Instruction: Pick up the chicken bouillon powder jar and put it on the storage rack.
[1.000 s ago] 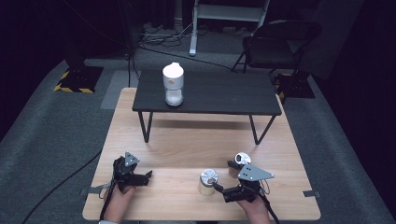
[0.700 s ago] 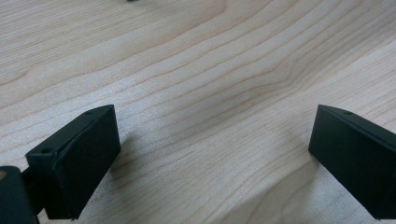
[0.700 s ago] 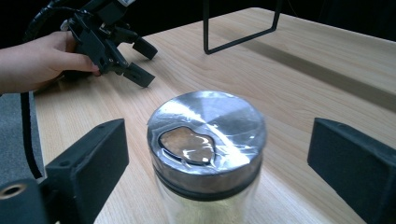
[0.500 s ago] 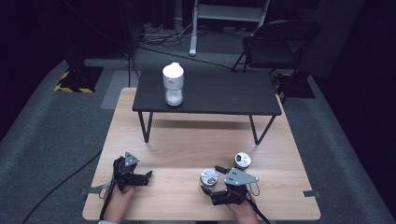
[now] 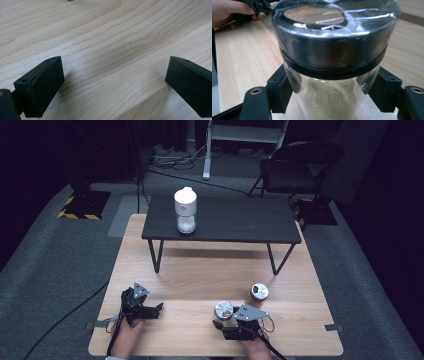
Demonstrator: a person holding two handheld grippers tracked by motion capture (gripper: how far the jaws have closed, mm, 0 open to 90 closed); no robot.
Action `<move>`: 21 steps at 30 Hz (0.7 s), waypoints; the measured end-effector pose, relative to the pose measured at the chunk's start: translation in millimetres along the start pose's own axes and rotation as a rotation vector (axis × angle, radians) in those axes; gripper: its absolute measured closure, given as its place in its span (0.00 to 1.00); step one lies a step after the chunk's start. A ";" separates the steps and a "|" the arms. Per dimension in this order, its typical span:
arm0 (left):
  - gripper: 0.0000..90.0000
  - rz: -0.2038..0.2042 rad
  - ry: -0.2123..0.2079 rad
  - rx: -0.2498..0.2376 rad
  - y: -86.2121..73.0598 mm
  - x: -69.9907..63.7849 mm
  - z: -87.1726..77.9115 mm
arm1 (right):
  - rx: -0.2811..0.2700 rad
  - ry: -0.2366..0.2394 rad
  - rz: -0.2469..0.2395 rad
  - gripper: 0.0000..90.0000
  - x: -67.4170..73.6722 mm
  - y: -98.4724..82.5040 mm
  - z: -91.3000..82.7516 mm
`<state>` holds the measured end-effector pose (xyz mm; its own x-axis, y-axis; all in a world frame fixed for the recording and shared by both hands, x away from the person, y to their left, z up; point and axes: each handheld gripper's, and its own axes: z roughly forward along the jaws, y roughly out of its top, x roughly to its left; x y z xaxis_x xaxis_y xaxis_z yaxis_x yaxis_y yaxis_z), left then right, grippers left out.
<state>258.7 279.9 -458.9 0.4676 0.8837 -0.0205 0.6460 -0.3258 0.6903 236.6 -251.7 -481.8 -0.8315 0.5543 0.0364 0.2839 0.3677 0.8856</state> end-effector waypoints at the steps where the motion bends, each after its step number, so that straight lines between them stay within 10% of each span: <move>1: 0.02 0.000 0.000 -0.001 -0.1 -0.1 0.1 | 0.003 -0.003 -0.011 0.33 1.0 1.1 -0.3; 21: 0.02 0.000 0.003 -0.001 0.2 -0.2 0.5 | -0.011 -0.033 -0.014 0.34 -16.6 53.9 -20.0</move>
<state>259.0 279.5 -459.0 0.4662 0.8845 -0.0185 0.6451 -0.3256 0.6912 256.2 -255.9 -425.4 -0.8188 0.5739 0.0091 0.2673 0.3673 0.8908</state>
